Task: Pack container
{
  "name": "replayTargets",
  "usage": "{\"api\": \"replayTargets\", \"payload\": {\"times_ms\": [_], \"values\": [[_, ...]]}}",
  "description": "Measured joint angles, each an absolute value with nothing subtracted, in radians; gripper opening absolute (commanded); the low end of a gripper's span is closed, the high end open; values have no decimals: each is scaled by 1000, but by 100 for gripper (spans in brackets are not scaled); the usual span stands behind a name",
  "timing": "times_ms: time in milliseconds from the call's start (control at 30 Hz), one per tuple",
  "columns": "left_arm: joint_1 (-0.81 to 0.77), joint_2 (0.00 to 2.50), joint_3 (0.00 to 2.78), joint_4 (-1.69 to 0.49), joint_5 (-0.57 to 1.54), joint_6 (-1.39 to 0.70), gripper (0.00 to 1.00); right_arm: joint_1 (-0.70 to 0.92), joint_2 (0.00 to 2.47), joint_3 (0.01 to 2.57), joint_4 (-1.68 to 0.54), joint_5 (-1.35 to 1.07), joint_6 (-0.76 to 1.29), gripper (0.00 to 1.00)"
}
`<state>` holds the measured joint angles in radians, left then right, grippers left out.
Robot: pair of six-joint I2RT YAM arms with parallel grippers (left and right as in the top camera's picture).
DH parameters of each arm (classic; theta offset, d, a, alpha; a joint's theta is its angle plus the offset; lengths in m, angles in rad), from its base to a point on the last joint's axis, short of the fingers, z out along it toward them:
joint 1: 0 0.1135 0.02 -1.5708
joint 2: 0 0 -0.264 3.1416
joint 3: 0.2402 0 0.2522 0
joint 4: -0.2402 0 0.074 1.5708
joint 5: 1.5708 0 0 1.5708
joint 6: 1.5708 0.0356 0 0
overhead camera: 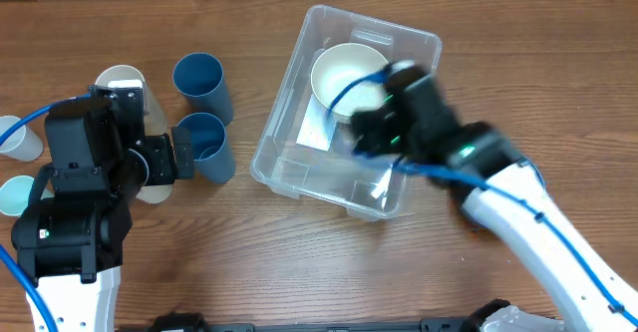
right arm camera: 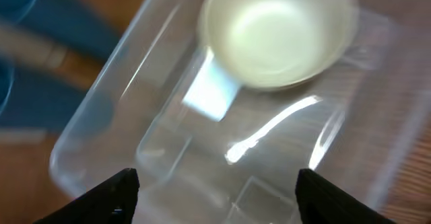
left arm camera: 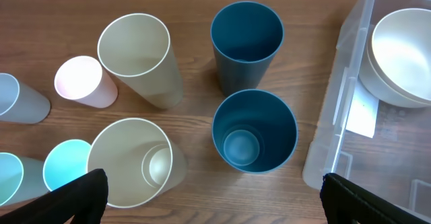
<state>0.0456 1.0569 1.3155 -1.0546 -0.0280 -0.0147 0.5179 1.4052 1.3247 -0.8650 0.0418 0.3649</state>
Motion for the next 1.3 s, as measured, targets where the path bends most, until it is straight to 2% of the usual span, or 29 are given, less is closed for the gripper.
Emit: {"api": "replayTargets", "payload": {"times_ms": [67, 167, 267, 433, 467, 500, 633, 800, 933, 1000, 1167, 1233, 1300], "values": [[46, 1057, 1316, -1055, -28, -15, 100, 355, 1419, 1325, -844, 44, 402, 62], [46, 1057, 1316, -1054, -28, -15, 100, 128, 1467, 1325, -759, 6, 449, 61], [46, 1057, 1316, -1054, -28, -15, 100, 25, 1568, 1325, -667, -50, 479, 61], [46, 1057, 1316, -1055, -28, -15, 100, 9, 1769, 1325, -514, -197, 479, 60], [46, 1057, 1316, -1055, -28, -15, 100, 9, 1802, 1325, -499, -222, 479, 56], [46, 1057, 1316, -1054, -28, -15, 100, 9, 1819, 1325, -490, -237, 478, 47], [46, 1057, 1316, -1054, -28, -15, 100, 9, 1822, 1325, -477, -263, 479, 29], [46, 1057, 1316, -1054, -28, -15, 100, 33, 1822, 1325, -438, -270, 479, 24], [46, 1057, 1316, -1054, -28, -15, 100, 68, 1823, 1325, -390, -258, 475, 23], [46, 1057, 1316, -1055, -28, -15, 100, 83, 1823, 1325, -379, -258, 463, 18], [46, 1057, 1316, -1055, -28, -15, 100, 91, 1823, 1325, -380, -266, 381, 18], [46, 1057, 1316, -1054, -28, -15, 100, 91, 1823, 1325, -387, -268, 337, 15], [46, 1057, 1316, -1055, -28, -15, 100, 91, 1823, 1325, -392, -270, 297, 6]]}}
